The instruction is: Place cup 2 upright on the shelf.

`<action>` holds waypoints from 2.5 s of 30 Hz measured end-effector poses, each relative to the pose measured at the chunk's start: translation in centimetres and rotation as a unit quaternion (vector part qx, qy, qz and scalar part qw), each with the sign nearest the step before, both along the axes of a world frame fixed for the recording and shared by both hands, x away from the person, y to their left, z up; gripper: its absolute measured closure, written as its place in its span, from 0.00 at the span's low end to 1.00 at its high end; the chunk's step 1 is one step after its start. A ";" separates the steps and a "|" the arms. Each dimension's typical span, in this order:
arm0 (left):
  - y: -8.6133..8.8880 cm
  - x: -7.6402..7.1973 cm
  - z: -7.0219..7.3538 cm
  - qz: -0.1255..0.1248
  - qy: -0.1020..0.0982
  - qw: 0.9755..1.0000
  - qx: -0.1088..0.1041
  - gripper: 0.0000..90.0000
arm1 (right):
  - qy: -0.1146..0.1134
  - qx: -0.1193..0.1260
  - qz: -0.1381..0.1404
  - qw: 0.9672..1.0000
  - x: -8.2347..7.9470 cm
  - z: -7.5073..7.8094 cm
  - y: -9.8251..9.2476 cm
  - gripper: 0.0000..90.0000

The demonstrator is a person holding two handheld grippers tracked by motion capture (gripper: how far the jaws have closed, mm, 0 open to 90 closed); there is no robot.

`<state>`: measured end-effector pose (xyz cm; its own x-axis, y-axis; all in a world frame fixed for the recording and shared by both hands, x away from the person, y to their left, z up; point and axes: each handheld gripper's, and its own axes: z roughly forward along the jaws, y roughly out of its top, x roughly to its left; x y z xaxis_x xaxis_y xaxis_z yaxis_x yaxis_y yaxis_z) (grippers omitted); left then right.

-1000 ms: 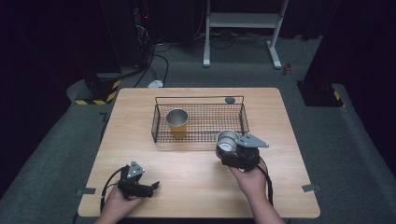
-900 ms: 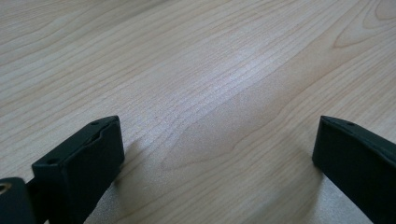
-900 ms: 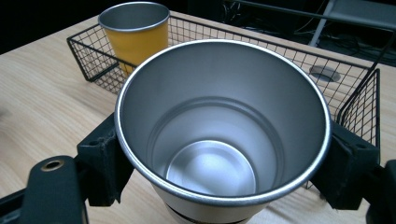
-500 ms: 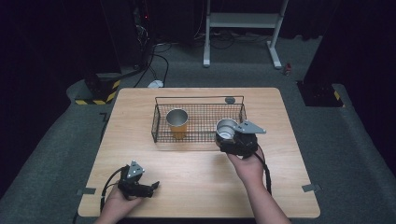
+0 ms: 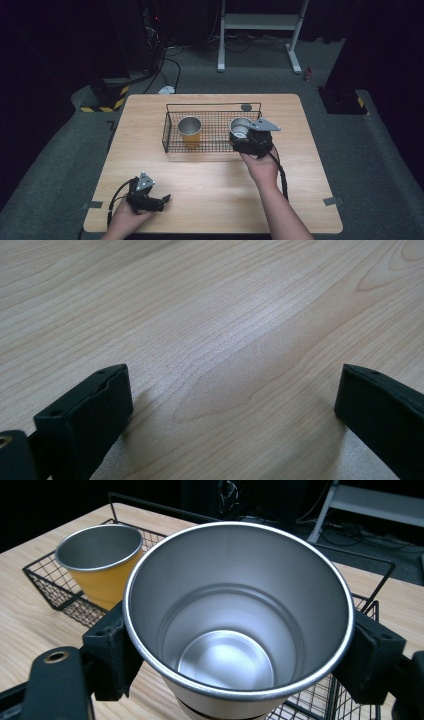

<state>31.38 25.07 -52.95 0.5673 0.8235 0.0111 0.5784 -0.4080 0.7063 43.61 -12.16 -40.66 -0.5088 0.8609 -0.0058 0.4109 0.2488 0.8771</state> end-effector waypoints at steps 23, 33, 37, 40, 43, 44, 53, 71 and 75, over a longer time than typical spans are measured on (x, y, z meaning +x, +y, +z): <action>0.0 0.0 0.0 0.002 0.001 1.000 -0.002 0.03 | 0.009 -0.011 -0.022 1.000 4.5 0.8 1.5 0.20; 0.0 0.0 0.0 0.001 0.000 1.000 -0.002 0.03 | 0.024 -0.030 -0.032 0.999 6.5 0.2 2.3 0.20; 0.0 0.0 0.0 0.002 0.000 1.000 -0.002 0.03 | 0.028 -0.028 -0.034 0.999 6.9 0.0 2.4 0.20; 0.0 0.0 0.0 0.002 0.000 1.000 -0.003 0.03 | 0.034 -0.029 -0.036 0.998 7.3 -0.5 2.6 0.20; 0.0 0.0 0.0 0.002 0.000 1.000 -0.003 0.03 | 0.038 -0.029 -0.036 0.998 7.4 -0.7 2.6 0.20; 0.0 0.0 0.0 0.002 0.000 1.000 -0.003 0.03 | 0.043 -0.031 -0.036 0.998 7.6 -1.0 2.7 0.20; 0.0 0.0 0.0 0.001 0.000 1.000 -0.001 0.03 | 0.066 -0.042 -0.036 0.996 8.3 -2.4 3.2 0.20; 0.0 0.0 0.0 0.001 0.001 1.000 0.000 0.03 | 0.096 -0.054 -0.033 0.993 8.8 -4.6 3.8 0.20; 0.0 0.0 0.0 0.001 0.000 1.000 -0.001 0.03 | 0.102 -0.054 -0.034 0.993 8.9 -4.9 4.0 0.20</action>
<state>31.34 25.07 -52.96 0.5654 0.8247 0.0098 0.5799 -0.4060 0.7063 52.52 -8.16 -45.57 -0.4487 0.8937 -0.0025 0.5968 0.3016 0.7436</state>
